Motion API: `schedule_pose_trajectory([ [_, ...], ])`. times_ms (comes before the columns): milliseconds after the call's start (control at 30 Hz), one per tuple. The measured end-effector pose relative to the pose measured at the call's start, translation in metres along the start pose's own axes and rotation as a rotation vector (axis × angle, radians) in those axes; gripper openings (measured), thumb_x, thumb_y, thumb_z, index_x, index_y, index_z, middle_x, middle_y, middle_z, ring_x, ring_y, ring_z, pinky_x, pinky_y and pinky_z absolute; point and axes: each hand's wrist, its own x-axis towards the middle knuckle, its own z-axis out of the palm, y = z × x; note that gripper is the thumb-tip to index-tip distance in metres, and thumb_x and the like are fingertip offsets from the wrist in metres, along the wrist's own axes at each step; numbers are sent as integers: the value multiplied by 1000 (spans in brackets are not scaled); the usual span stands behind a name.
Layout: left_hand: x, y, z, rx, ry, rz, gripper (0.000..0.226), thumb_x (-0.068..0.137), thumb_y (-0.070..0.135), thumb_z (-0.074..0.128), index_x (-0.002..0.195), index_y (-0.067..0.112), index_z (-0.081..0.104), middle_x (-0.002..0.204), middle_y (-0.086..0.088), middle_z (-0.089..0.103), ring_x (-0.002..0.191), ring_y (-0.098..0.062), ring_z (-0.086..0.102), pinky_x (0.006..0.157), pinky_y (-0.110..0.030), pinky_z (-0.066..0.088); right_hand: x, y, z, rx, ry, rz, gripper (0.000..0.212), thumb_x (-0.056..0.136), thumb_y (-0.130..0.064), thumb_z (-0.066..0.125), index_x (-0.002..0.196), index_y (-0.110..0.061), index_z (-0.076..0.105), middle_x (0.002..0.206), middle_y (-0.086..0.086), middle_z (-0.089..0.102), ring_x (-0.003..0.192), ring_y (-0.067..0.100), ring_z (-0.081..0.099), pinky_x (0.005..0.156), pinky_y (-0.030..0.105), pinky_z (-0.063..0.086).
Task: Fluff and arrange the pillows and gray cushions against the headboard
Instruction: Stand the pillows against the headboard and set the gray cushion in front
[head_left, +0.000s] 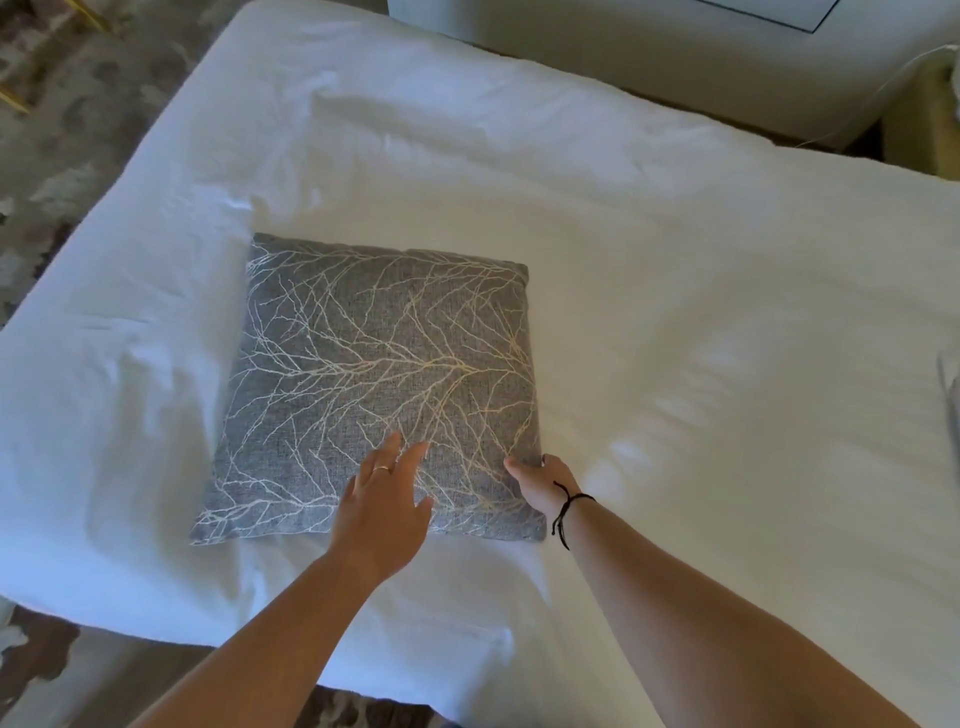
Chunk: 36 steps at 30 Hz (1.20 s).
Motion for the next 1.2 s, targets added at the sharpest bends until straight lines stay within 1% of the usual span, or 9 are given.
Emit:
schedule_pose_trajectory([
  [133,2,-6,-1,64,11,45,69,95,43,53,152,31,17,164,-2,5,150,-23,5,118,-44,19,1,-5,-1,143,40,14,37,85,-41,70,68,-11,55,50,-1,49,44,17,45,48,28,42],
  [200,2,-5,-2,94,11,69,72,93,52,52,152,34,14,165,-3,-1,151,-25,0,120,-46,13,-8,-9,-4,211,63,-51,29,85,-34,72,76,-6,65,68,9,67,63,26,64,66,39,58],
  [267,0,0,-7,106,24,85,76,91,63,48,152,38,11,164,-2,-8,151,-26,-4,121,-48,10,-24,-15,-9,242,85,-140,25,86,-29,70,88,-5,68,86,15,72,80,32,69,76,49,59],
  [367,-2,22,-22,76,39,88,85,84,71,49,152,43,6,164,0,-8,150,-27,-3,120,-52,12,-56,-25,-31,245,123,-272,29,88,-29,66,87,-2,56,79,15,62,64,28,58,55,38,49],
  [467,-9,63,-39,30,-1,133,104,75,73,60,149,50,-9,163,4,-14,151,-26,-3,117,-60,14,-98,-28,-75,214,181,-399,28,89,-26,64,77,-12,43,73,9,48,60,21,44,51,30,36],
  [700,-56,232,-31,-147,-19,362,132,51,85,67,143,55,-23,162,5,-18,149,-35,8,111,-63,26,-205,43,-230,76,439,-680,42,89,-24,64,69,-18,28,63,1,35,54,14,31,45,21,25],
  [933,-134,445,25,-254,-41,660,132,58,76,71,141,54,-29,164,11,-10,146,-22,25,102,-49,45,-285,185,-409,128,678,-796,42,84,-24,70,66,-22,32,60,-7,36,51,5,34,50,21,31],
  [1067,-176,557,78,-275,-111,733,125,65,67,75,142,57,-24,164,14,2,137,-20,41,93,-47,51,-294,279,-500,122,790,-789,40,85,-26,69,70,-20,32,64,-4,37,57,10,32,52,24,27],
  [1200,-206,642,132,-298,-288,761,105,77,66,66,145,58,-13,162,18,12,140,-13,36,104,-47,45,-280,372,-564,146,903,-619,43,87,-31,67,68,-26,29,62,-3,37,57,14,34,52,29,27],
])
